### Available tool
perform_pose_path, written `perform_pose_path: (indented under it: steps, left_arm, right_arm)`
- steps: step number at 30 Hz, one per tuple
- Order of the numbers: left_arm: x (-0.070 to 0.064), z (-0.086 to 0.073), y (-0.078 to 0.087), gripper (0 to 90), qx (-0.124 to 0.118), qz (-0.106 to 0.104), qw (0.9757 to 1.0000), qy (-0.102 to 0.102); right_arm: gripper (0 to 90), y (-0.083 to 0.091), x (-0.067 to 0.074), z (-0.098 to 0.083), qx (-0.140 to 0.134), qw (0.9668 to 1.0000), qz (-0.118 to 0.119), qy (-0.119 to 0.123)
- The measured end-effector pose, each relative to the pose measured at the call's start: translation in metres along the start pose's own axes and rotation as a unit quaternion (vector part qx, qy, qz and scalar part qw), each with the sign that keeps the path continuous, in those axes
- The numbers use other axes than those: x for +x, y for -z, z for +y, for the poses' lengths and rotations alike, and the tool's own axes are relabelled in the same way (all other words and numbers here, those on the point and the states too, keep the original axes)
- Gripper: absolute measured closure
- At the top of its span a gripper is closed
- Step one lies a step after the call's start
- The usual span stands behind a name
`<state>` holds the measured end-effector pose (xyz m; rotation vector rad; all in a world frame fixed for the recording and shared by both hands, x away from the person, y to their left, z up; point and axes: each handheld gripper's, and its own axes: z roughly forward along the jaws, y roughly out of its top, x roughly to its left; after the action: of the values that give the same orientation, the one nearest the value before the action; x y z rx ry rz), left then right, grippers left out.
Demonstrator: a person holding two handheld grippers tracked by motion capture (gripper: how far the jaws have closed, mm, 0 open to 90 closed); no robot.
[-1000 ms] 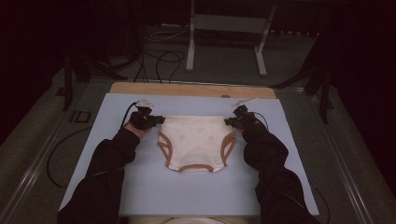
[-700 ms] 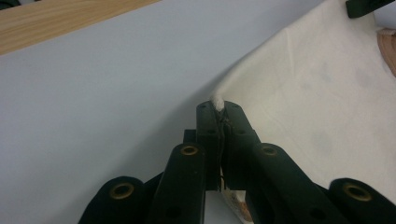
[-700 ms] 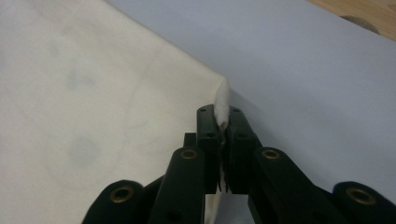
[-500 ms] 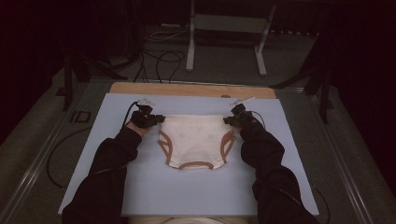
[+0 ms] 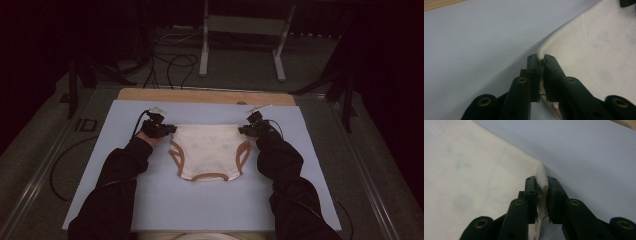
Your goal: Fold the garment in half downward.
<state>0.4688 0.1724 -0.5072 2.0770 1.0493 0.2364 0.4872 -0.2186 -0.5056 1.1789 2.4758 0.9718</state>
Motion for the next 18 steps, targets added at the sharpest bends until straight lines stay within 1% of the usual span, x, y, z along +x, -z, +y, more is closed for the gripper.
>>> perform_pose_path:
  steps: [1, 2, 3, 4, 5, 7, 9, 11, 14, 15, 16, 17, 18]
  left_arm:
    - [0.000, 0.000, 0.001, 77.7, -0.002, 0.005, 1.0000, 0.004]
    - [0.000, 0.000, 0.002, 72.1, -0.003, 0.011, 0.9999, 0.005]
    - [0.000, 0.000, 0.002, 65.4, -0.004, 0.014, 0.9999, 0.009]
    - [0.001, 0.001, 0.003, 60.5, -0.006, 0.013, 0.9998, 0.011]
    - [0.001, 0.001, 0.004, 55.8, -0.003, 0.016, 0.9998, 0.012]
    - [0.000, 0.003, 0.006, 45.5, -0.004, 0.013, 0.9998, 0.014]
    - [0.000, 0.003, 0.008, 39.6, -0.005, 0.015, 0.9998, 0.013]
    - [-0.003, 0.005, 0.011, 32.5, -0.008, 0.012, 0.9998, 0.011]
    - [-0.006, 0.006, 0.015, 22.4, -0.003, 0.003, 1.0000, 0.001]
    - [-0.006, 0.006, 0.015, 19.6, -0.003, 0.003, 1.0000, 0.001]
    - [-0.009, 0.006, 0.019, 18.1, -0.005, -0.003, 1.0000, -0.007]
    - [-0.009, 0.006, 0.021, 15.9, -0.004, -0.007, 0.9999, -0.007]
    - [-0.009, 0.006, 0.021, 15.4, -0.004, -0.007, 0.9999, -0.007]
  right_arm:
    - [72.8, 0.000, 0.000, 0.000, -0.001, 1.0000, -0.001, -0.001]
    - [71.3, 0.000, -0.001, 0.000, -0.002, 1.0000, -0.004, -0.003]
    - [66.3, 0.001, -0.001, 0.000, -0.003, 1.0000, -0.005, -0.004]
    - [60.4, 0.001, -0.001, 0.000, -0.003, 1.0000, -0.005, -0.005]
    - [56.2, 0.001, -0.001, 0.000, -0.004, 1.0000, -0.005, -0.007]
    - [49.0, 0.002, -0.001, 0.000, -0.006, 0.9999, -0.006, -0.011]
    - [45.1, 0.004, -0.002, 0.000, -0.008, 0.9998, -0.004, -0.019]
    - [40.1, 0.006, -0.003, 0.000, -0.012, 0.9996, -0.001, -0.024]
    - [32.9, 0.008, -0.002, 0.001, -0.013, 0.9996, 0.004, -0.026]
    - [32.9, 0.008, -0.002, 0.001, -0.013, 0.9996, 0.004, -0.026]
    - [29.8, 0.010, -0.002, 0.001, -0.015, 0.9994, 0.009, -0.030]
    - [27.7, 0.012, -0.001, 0.001, -0.016, 0.9993, 0.008, -0.034]
    - [27.7, 0.012, -0.001, 0.001, -0.016, 0.9993, 0.008, -0.034]
